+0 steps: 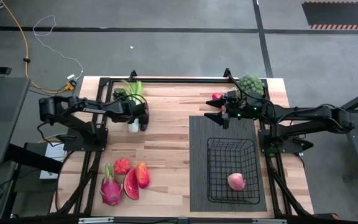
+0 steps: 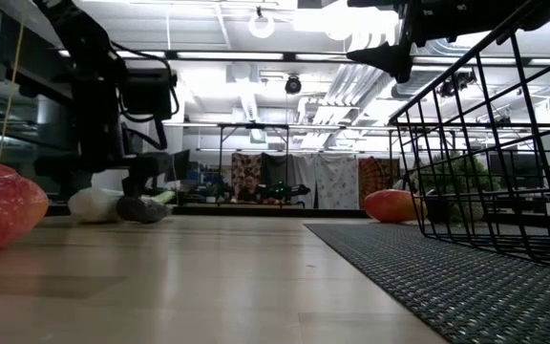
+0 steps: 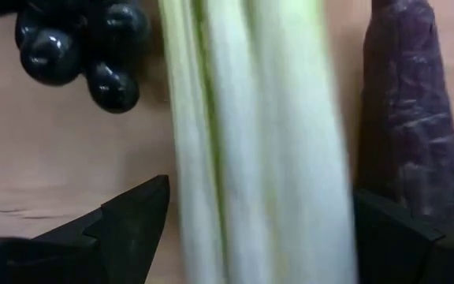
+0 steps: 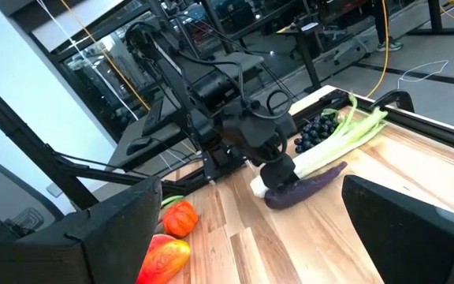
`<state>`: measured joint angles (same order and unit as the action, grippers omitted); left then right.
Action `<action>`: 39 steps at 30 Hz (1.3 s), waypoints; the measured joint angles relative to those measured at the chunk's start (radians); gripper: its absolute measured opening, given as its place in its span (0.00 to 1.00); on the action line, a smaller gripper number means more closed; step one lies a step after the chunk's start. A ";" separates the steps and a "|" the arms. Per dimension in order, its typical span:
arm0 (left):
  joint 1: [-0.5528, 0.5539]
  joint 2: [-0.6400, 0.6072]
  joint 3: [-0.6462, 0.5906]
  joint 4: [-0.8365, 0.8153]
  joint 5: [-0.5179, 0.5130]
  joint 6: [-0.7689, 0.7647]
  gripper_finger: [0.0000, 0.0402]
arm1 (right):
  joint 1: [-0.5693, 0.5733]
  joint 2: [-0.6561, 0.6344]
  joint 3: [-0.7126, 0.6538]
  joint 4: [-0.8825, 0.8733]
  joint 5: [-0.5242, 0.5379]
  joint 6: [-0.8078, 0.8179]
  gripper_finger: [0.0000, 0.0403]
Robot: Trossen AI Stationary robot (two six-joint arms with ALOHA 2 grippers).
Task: Build produce basket
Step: Put the celery into the black wire basket
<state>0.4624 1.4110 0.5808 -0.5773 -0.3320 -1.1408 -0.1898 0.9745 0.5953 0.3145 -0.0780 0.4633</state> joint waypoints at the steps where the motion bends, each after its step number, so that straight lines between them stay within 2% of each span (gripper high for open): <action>1: 0.003 0.008 0.000 0.000 0.002 0.000 0.81 | 0.000 0.000 0.000 0.000 0.000 0.000 0.95; 11: 0.012 0.030 0.003 0.005 -0.013 0.018 0.78 | 0.000 0.000 0.000 -0.001 0.000 0.000 0.95; 15: 0.013 0.031 0.003 0.009 -0.015 0.042 0.68 | 0.000 0.000 0.000 -0.005 0.000 0.000 0.95; 22: 0.014 -0.004 -0.003 -0.036 -0.030 0.063 0.44 | 0.000 0.000 0.000 -0.033 0.000 0.010 0.95; 28: 0.004 -0.128 -0.002 -0.122 -0.046 0.079 0.33 | 0.000 0.000 0.000 -0.035 -0.001 0.008 0.95; 39: -0.099 -0.490 0.024 -0.110 -0.057 0.160 0.30 | 0.000 0.000 0.000 0.019 -0.003 0.031 0.95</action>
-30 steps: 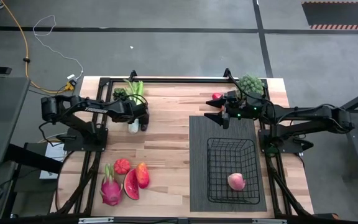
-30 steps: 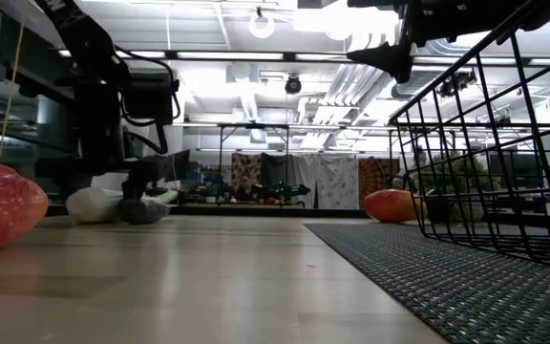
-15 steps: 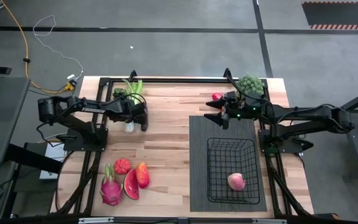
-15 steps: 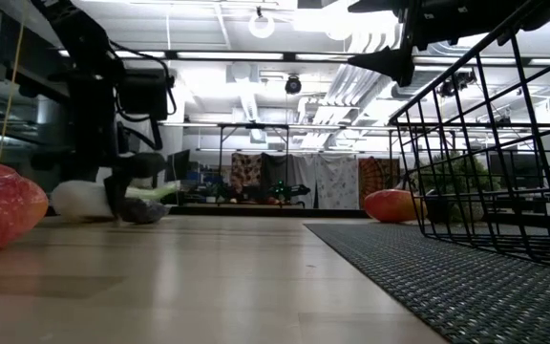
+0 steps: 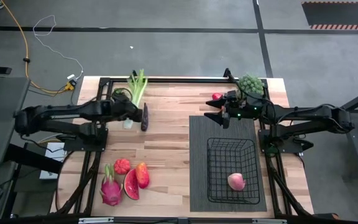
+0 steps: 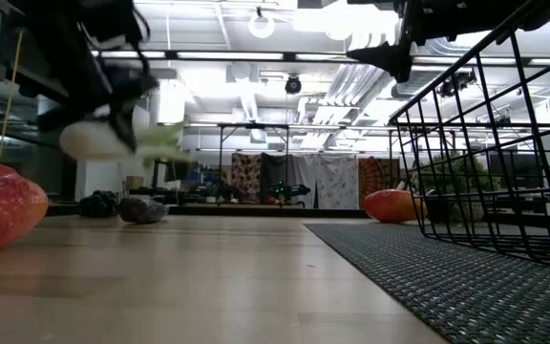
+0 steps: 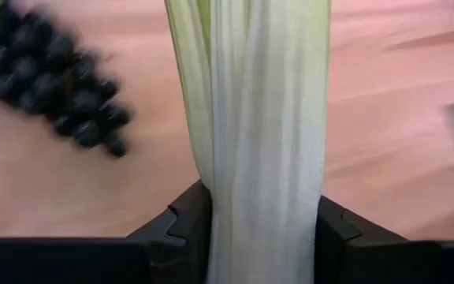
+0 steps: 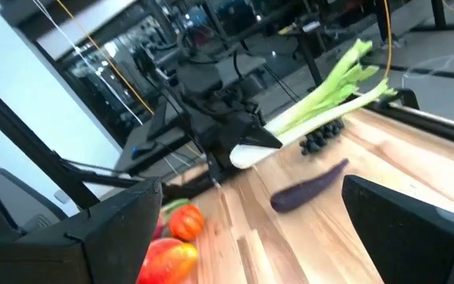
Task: Build produce basket
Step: Put the celery into the black wire basket
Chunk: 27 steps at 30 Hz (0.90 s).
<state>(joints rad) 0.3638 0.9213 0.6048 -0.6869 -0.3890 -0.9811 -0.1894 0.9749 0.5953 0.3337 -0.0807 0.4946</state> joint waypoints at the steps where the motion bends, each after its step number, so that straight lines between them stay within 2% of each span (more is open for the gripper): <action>1: -0.013 -0.028 0.012 0.020 -0.003 0.026 0.30 | 0.000 0.000 0.000 0.015 0.000 0.002 0.95; 6: -0.078 -0.122 0.072 0.242 -0.019 0.181 0.30 | 0.000 0.000 0.000 0.062 0.001 0.028 0.95; 11: -0.113 -0.108 0.129 0.506 -0.020 0.344 0.30 | 0.000 0.006 0.000 0.104 0.011 0.090 0.95; 17: -0.132 0.027 0.172 0.708 0.027 0.435 0.30 | 0.000 0.082 0.001 0.255 0.012 0.134 0.95; 23: -0.132 0.211 0.213 0.919 0.169 0.434 0.30 | 0.000 0.218 0.001 0.545 0.012 0.147 0.95; 27: -0.132 0.318 0.267 1.001 0.235 0.415 0.30 | 0.000 0.298 0.003 0.683 0.013 0.189 0.95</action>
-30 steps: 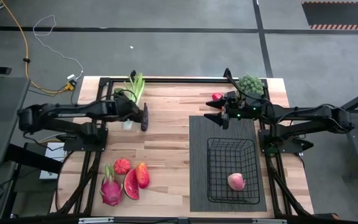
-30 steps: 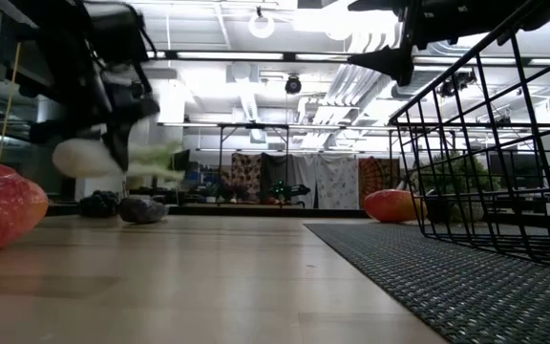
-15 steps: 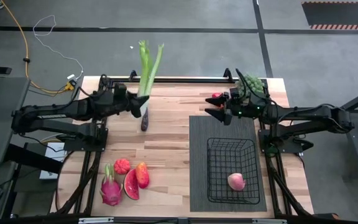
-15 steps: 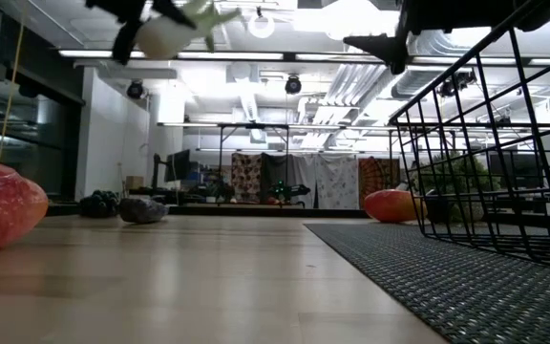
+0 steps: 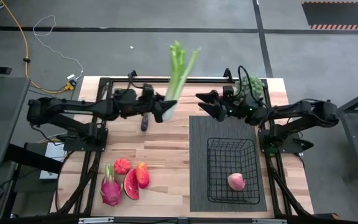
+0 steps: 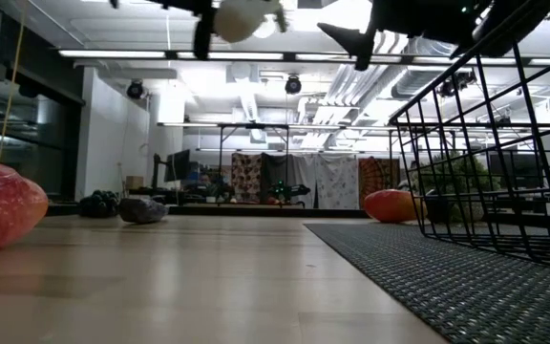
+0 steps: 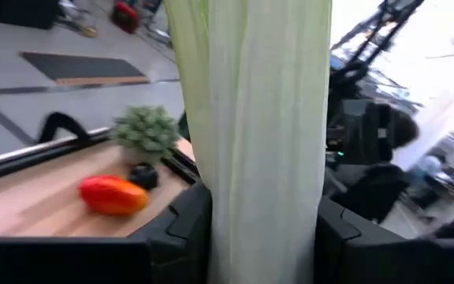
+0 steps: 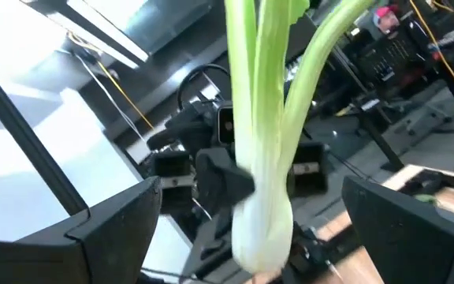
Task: Build produce basket
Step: Put the celery into the black wire basket
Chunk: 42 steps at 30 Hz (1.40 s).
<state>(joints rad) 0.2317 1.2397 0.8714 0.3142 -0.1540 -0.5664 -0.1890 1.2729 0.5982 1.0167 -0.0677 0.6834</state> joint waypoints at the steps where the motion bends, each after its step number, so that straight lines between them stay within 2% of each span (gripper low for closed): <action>1: 0.000 0.025 0.018 0.000 0.012 -0.002 0.30 | 0.000 0.014 0.009 0.004 0.000 0.000 0.95; 6: -0.011 0.125 0.094 0.003 0.066 0.007 0.30 | 0.000 0.085 0.099 -0.017 -0.003 -0.031 0.95; 10: -0.021 0.179 0.133 0.001 0.075 0.012 0.30 | 0.000 0.128 0.193 -0.103 -0.008 -0.081 0.95; 14: -0.033 0.198 0.146 0.007 0.078 0.005 0.30 | 0.000 0.159 0.270 -0.191 -0.008 -0.125 0.95; 18: -0.043 0.198 0.146 -0.007 0.116 0.007 0.30 | 0.000 0.168 0.323 -0.205 -0.013 -0.146 0.95; 28: -0.051 0.195 0.146 -0.019 0.108 0.018 0.30 | -0.002 0.161 0.357 -0.206 -0.039 -0.187 0.92; 34: -0.051 0.195 0.146 -0.020 0.109 0.020 0.30 | -0.008 0.161 0.357 -0.205 -0.040 -0.183 0.76; 42: -0.044 0.195 0.146 -0.020 0.143 0.021 0.34 | -0.014 0.148 0.357 -0.231 -0.051 -0.169 0.41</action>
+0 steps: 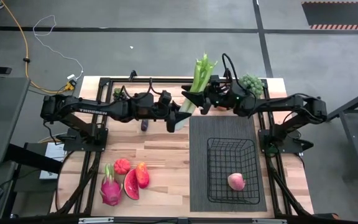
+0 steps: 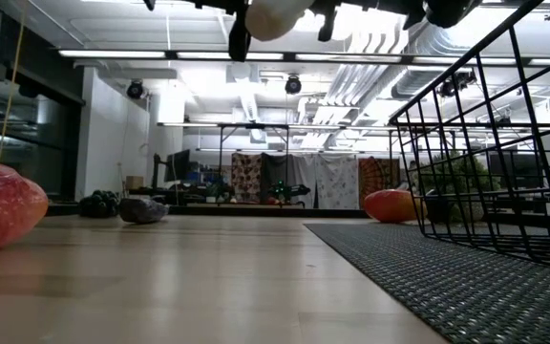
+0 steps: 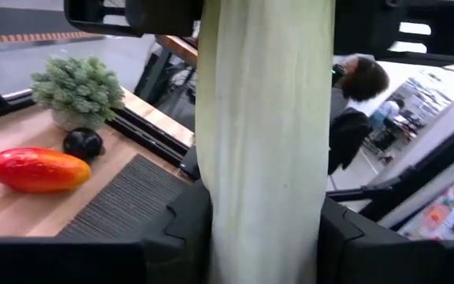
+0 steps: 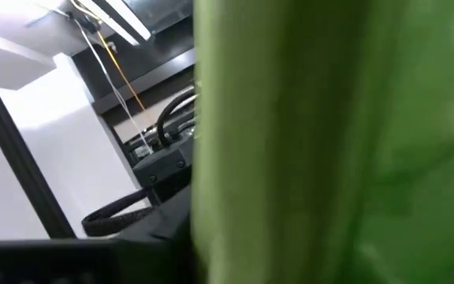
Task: Build produce basket
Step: Put the celery into the black wire basket
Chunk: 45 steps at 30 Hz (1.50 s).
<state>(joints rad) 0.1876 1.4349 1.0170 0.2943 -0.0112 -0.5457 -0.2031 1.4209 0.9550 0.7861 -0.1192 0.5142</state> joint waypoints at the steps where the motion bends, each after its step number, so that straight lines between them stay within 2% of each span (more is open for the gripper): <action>1: 0.005 0.000 0.000 0.000 0.024 0.000 0.36 | 0.000 -0.010 0.000 -0.023 -0.003 -0.007 0.36; 6: 0.042 -0.005 0.000 0.002 0.108 0.006 0.50 | -0.030 -0.116 0.000 -0.214 -0.012 -0.090 0.14; 8: 0.063 -0.018 -0.002 -0.002 0.139 0.012 0.55 | -0.055 -0.178 0.000 -0.291 -0.012 -0.128 0.08; 13: 0.112 -0.087 -0.001 -0.007 0.213 0.087 0.64 | -0.121 -0.333 0.002 -0.523 -0.013 -0.189 0.08; 17: 0.165 -0.185 -0.001 -0.033 0.217 0.153 0.65 | -0.158 -0.466 0.002 -0.696 -0.013 -0.196 0.08; 21: 0.211 -0.291 -0.001 -0.071 0.209 0.204 0.64 | -0.132 -0.563 0.004 -0.885 -0.059 -0.116 0.08; 26: 0.235 -0.373 -0.001 -0.102 0.201 0.210 0.62 | 0.022 -0.608 0.062 -1.171 -0.058 -0.014 0.08; 32: 0.238 -0.392 -0.001 -0.113 0.182 0.209 0.61 | 0.301 -0.604 0.000 -1.291 0.126 0.171 0.08; 35: 0.238 -0.391 -0.001 -0.124 0.181 0.209 0.61 | 0.452 -0.603 -0.093 -1.258 0.256 0.305 0.08; 38: 0.237 -0.383 -0.001 -0.132 0.182 0.209 0.60 | 0.577 -0.600 -0.195 -1.121 0.399 0.427 0.08; 41: 0.237 -0.384 -0.001 -0.137 0.171 0.209 0.61 | 0.657 -0.565 -0.289 -0.984 0.541 0.524 0.08; 45: 0.237 -0.384 -0.001 -0.152 0.153 0.209 0.61 | 0.711 -0.483 -0.348 -0.932 0.601 0.648 0.08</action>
<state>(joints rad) 0.4244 1.0512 1.0157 0.1425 0.1413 -0.3370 0.5083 0.9381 0.6069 -0.1464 0.4819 1.1618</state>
